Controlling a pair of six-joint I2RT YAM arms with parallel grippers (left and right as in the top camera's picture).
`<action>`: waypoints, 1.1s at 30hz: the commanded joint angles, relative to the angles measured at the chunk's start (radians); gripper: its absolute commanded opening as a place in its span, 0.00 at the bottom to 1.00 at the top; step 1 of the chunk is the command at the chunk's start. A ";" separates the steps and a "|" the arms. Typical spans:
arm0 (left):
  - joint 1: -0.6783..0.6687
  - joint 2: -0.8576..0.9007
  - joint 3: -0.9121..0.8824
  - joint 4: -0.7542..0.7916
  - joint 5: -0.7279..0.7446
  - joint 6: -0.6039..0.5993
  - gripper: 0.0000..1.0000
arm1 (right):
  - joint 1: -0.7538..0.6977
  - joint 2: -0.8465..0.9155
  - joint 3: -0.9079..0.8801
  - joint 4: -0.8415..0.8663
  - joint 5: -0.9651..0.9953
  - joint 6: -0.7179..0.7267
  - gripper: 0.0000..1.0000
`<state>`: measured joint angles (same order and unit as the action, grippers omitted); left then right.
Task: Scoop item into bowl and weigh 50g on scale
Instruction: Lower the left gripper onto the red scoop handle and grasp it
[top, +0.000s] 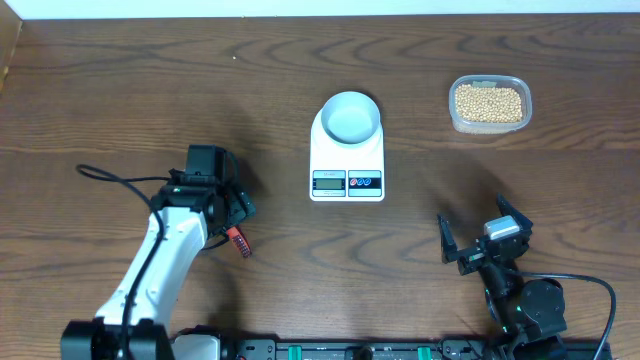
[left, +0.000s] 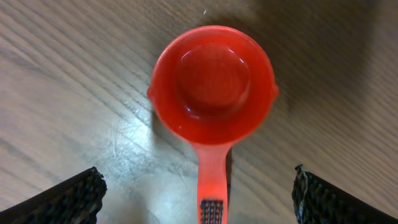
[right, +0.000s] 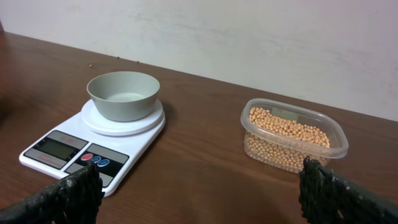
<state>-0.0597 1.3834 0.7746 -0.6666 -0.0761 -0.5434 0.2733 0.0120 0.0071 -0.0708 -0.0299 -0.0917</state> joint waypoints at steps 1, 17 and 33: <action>0.005 0.048 -0.006 0.024 0.026 -0.016 0.98 | -0.003 -0.007 -0.002 -0.005 0.001 -0.010 0.99; 0.005 0.201 -0.008 0.147 0.057 -0.015 0.82 | -0.003 -0.007 -0.002 -0.005 0.002 -0.010 0.99; 0.005 0.203 -0.041 0.180 0.057 -0.015 0.58 | -0.003 -0.007 -0.002 -0.005 0.001 -0.010 0.99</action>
<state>-0.0597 1.5784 0.7483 -0.4881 -0.0280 -0.5541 0.2733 0.0120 0.0071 -0.0708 -0.0299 -0.0917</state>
